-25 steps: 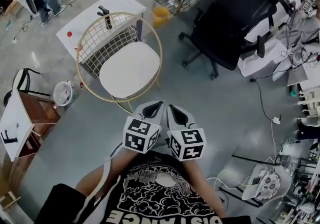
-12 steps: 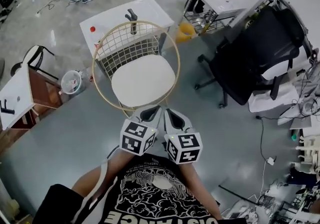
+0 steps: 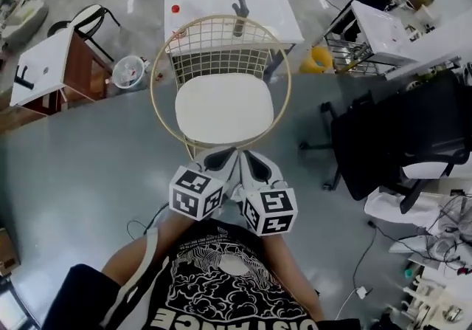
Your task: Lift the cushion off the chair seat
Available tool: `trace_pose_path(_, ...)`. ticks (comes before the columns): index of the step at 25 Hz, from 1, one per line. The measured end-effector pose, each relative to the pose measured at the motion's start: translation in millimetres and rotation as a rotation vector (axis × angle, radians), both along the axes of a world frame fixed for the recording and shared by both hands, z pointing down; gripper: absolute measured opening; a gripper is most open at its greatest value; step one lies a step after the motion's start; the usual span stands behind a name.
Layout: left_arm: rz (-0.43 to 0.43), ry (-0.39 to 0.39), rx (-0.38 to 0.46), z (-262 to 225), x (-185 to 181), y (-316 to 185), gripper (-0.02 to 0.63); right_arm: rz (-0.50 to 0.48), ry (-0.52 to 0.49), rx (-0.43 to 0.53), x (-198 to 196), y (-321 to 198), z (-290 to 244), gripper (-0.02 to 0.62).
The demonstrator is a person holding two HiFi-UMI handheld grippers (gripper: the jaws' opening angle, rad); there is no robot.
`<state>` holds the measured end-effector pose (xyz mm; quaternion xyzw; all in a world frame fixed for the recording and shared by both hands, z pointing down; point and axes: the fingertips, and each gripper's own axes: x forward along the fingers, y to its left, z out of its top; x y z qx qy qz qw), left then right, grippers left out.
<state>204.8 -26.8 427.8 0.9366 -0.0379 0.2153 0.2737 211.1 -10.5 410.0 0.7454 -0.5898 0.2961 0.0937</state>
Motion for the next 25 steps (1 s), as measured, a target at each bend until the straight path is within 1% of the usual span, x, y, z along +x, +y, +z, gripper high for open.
trace_pose_path(6, -0.224, -0.017, -0.061, 19.2, 2.6, -7.1, -0.003, -0.186, -0.042, -0.015, 10.2, 0.4, 12.0, -0.003)
trace_pose_path(8, -0.286, -0.012, -0.096, 27.9, 4.4, -9.1, -0.003, -0.244, -0.046, -0.019, 13.1, -0.3, 16.8, -0.003)
trace_pose_path(12, -0.385, 0.056, -0.200, 46.3, 10.5, -10.7, -0.003, -0.357, -0.055, -0.041, 18.3, -5.0, 33.8, -0.003)
trace_pose_path(16, -0.468, 0.130, -0.314, 74.3, 11.7, -10.6, -0.002, -0.445, -0.036, -0.051, 22.4, -12.1, 55.6, -0.003)
trace_pose_path(21, -0.550, 0.171, -0.412, 122.0, 5.8, -13.8, -0.002, -0.511, -0.021, -0.058, 18.4, -23.8, 92.7, -0.003)
trace_pose_path(25, -0.615, 0.243, -0.494, 160.3, 0.4, -20.5, -0.001, -0.535, -0.023, -0.074, 16.8, -29.7, 123.3, -0.003)
